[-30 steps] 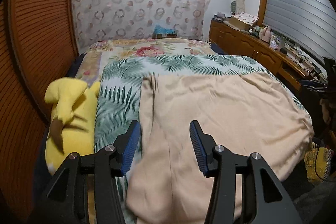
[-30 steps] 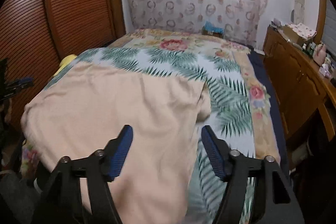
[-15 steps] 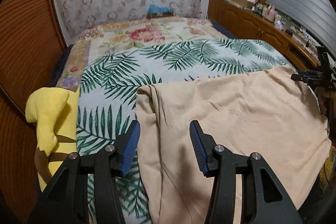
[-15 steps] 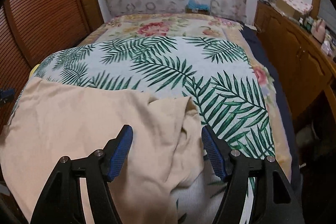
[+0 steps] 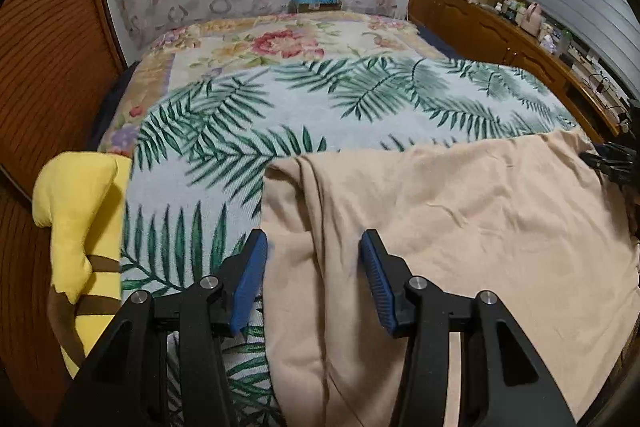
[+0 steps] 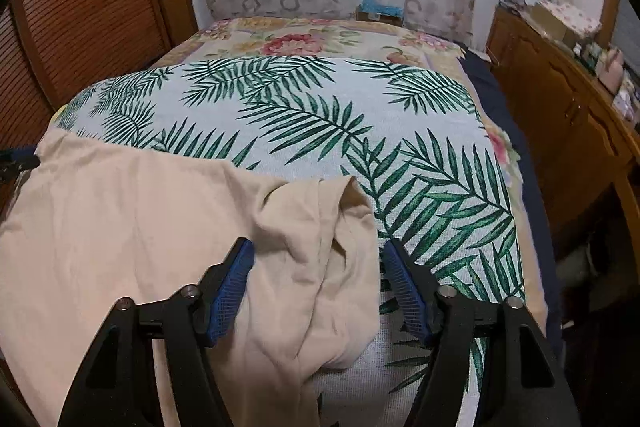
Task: Fold small clothes
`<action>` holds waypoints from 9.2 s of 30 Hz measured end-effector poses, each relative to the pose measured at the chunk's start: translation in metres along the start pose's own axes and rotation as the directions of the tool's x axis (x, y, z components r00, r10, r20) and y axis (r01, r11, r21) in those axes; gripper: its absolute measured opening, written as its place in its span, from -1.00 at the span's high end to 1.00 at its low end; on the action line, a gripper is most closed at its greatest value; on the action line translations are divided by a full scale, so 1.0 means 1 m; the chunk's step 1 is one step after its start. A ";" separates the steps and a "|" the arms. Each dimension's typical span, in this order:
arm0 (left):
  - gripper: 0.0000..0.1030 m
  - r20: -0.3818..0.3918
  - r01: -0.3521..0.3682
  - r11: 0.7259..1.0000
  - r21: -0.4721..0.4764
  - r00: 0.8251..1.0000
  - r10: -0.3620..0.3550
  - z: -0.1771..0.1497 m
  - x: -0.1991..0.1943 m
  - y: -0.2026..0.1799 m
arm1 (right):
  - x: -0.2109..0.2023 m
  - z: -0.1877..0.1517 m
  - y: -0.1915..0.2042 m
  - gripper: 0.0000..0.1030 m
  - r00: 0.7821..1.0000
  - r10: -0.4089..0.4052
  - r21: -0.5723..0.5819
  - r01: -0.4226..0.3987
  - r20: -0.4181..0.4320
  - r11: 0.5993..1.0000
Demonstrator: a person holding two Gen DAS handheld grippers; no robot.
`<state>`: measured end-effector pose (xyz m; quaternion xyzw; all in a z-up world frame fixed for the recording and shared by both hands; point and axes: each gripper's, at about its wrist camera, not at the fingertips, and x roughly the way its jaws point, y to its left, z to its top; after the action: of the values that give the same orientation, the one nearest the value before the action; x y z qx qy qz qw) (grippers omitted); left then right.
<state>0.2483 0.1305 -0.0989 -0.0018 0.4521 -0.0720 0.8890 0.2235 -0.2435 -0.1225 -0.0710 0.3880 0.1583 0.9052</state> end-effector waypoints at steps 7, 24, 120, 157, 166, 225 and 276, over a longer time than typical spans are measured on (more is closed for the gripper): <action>0.00 0.015 -0.015 1.000 0.025 1.000 0.015 0.001 0.004 -0.008 | -0.008 -0.007 0.005 0.74 0.997 0.081 -0.026 -0.081 0.009 0.996; 0.00 0.015 -0.106 0.993 0.042 0.994 0.106 0.010 0.006 -0.012 | -0.020 -0.018 0.030 0.78 0.998 0.056 -0.105 -0.053 0.021 0.993; -0.04 0.046 -0.011 0.993 -0.118 0.999 0.017 -0.050 -0.041 -0.013 | -0.101 -0.005 -0.020 0.02 1.000 0.001 0.006 -0.001 0.023 1.000; 0.86 0.292 0.190 0.957 0.220 0.923 -0.250 0.052 -0.128 -0.205 | -0.133 -0.036 -0.041 -0.22 0.988 0.043 0.071 -0.054 0.148 0.996; 0.86 0.240 0.291 0.878 0.380 0.886 -0.398 0.077 -0.135 -0.303 | -0.177 -0.056 -0.051 -0.22 0.979 -0.001 0.051 -0.010 0.203 0.999; -0.49 0.249 0.097 0.988 0.117 0.960 -0.124 0.018 -0.054 -0.107 | -0.032 0.061 0.127 -0.22 0.920 0.383 -0.353 -0.387 -0.083 0.852; -0.50 0.190 0.118 0.983 0.138 0.971 -0.143 0.014 -0.037 -0.132 | 0.057 0.193 -0.017 0.37 0.982 -0.182 -0.121 0.186 0.042 0.975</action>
<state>0.2213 0.0040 -0.0523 0.0173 0.3545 -0.1581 0.9214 0.3972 -0.1983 -0.0309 -0.1606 0.3554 0.0987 0.9155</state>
